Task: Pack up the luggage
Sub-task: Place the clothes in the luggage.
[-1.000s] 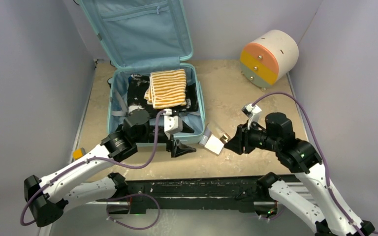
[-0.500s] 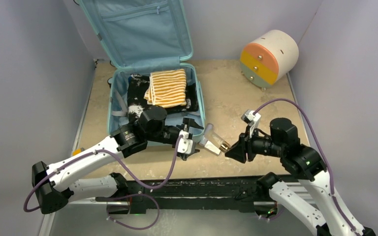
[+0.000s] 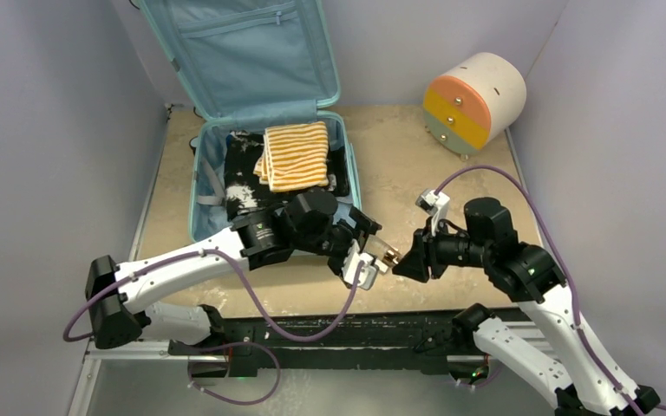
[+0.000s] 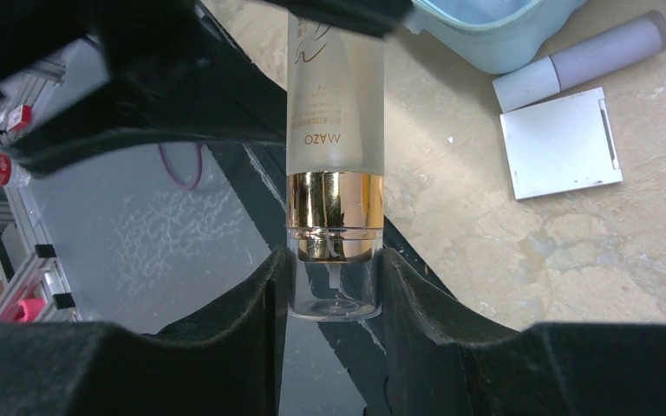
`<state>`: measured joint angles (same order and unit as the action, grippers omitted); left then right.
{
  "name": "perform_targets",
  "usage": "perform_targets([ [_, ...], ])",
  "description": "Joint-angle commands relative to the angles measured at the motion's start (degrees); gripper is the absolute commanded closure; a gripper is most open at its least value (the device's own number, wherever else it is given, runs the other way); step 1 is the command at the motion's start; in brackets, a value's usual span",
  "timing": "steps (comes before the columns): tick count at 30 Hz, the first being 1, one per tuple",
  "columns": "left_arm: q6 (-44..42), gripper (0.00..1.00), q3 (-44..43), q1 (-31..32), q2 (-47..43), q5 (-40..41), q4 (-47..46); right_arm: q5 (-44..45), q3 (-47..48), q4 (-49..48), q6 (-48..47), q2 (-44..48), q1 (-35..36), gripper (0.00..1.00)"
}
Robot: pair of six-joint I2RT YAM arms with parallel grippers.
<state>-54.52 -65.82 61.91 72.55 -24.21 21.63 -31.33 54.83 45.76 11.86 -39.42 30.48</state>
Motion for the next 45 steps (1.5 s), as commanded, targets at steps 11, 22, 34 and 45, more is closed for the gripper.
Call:
perform_targets([
  [11, -2.9, 0.32, -3.61, 1.2, 5.76, 3.53, 0.48, -4.54, 0.59, -3.41, -0.17, 2.28, 0.28, 1.0],
  [22, 0.13, 0.5, -3.44, 4.53, 5.76, 5.01, -5.07, -4.04, 2.2, -3.21, 0.1, 1.8, 0.28, 1.0],
  [34, 1.21, 1.0, -3.08, 6.38, 5.32, 7.95, -5.44, -4.31, 2.87, -3.64, 0.33, 0.84, 0.28, 1.0],
  [45, 13.28, 1.0, 7.53, 5.9, 2.85, 15.84, -19.14, 1.85, 5.47, -4.86, 4.05, 2.23, 0.28, 0.09],
])
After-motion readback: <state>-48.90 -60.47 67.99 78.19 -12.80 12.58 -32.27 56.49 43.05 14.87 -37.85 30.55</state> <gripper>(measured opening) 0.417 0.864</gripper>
